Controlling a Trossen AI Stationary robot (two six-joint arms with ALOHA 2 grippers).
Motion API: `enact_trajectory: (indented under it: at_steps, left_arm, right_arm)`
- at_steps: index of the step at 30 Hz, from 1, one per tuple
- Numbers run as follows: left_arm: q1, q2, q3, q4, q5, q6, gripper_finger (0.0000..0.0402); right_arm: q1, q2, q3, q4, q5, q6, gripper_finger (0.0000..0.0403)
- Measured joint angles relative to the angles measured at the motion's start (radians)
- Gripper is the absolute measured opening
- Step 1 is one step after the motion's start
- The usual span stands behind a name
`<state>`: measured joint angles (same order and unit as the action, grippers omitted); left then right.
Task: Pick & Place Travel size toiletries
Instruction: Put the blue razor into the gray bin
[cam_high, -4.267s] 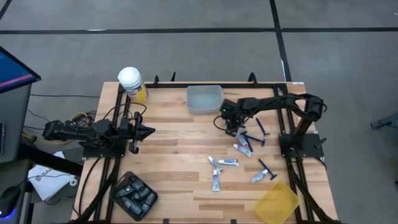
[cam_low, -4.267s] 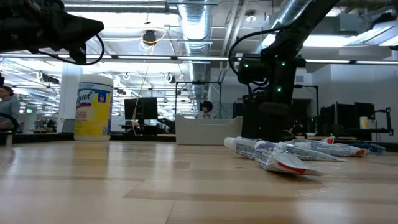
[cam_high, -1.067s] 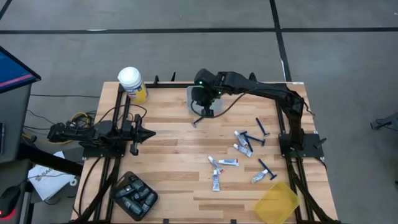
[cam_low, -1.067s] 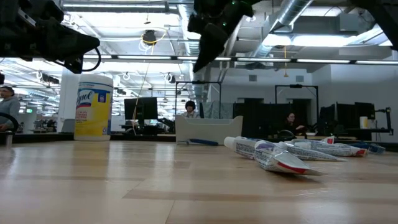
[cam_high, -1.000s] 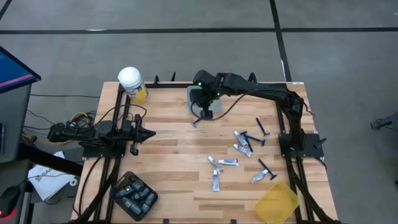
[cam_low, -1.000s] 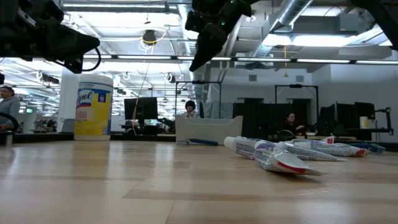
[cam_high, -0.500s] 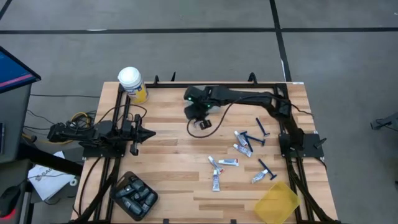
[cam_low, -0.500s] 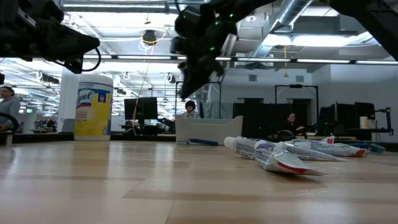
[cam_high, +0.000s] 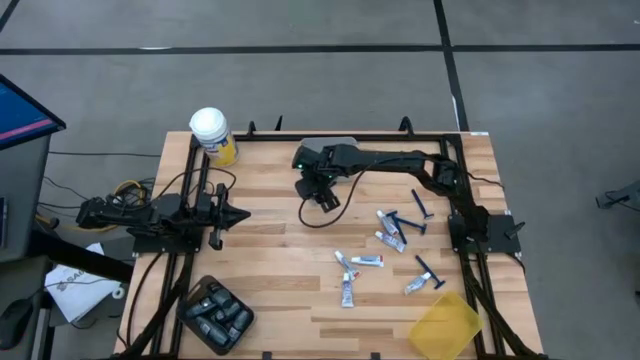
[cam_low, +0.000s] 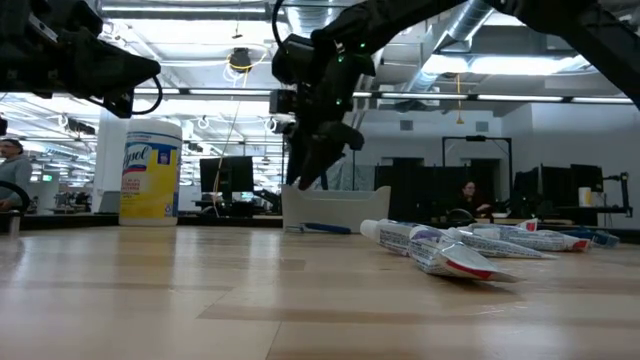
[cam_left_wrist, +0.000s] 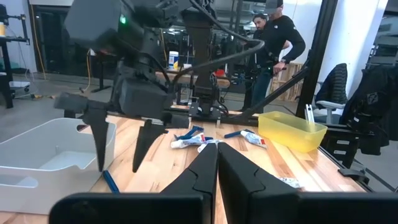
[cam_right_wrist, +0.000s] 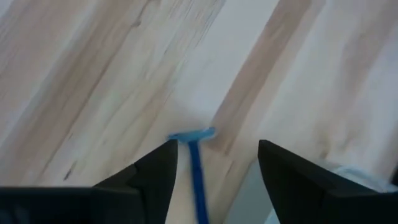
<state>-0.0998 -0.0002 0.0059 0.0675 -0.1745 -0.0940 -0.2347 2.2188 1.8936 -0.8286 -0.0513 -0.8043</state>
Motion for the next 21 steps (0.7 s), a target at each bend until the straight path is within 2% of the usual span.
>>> enact_trajectory:
  at_steps: [8, 21]
  left_arm:
    - [0.0, 0.0, 0.0, 0.0, 0.0, 0.0, 0.0008]
    - [0.0, 0.0, 0.0, 0.0, 0.0, 0.0, 0.0008]
  right_arm:
    - [-0.004, 0.027, 0.002, -0.004, 0.0, -0.018, 0.0196]
    - [-0.003, 0.097, -0.001, -0.012, 0.004, 0.019, 0.0193]
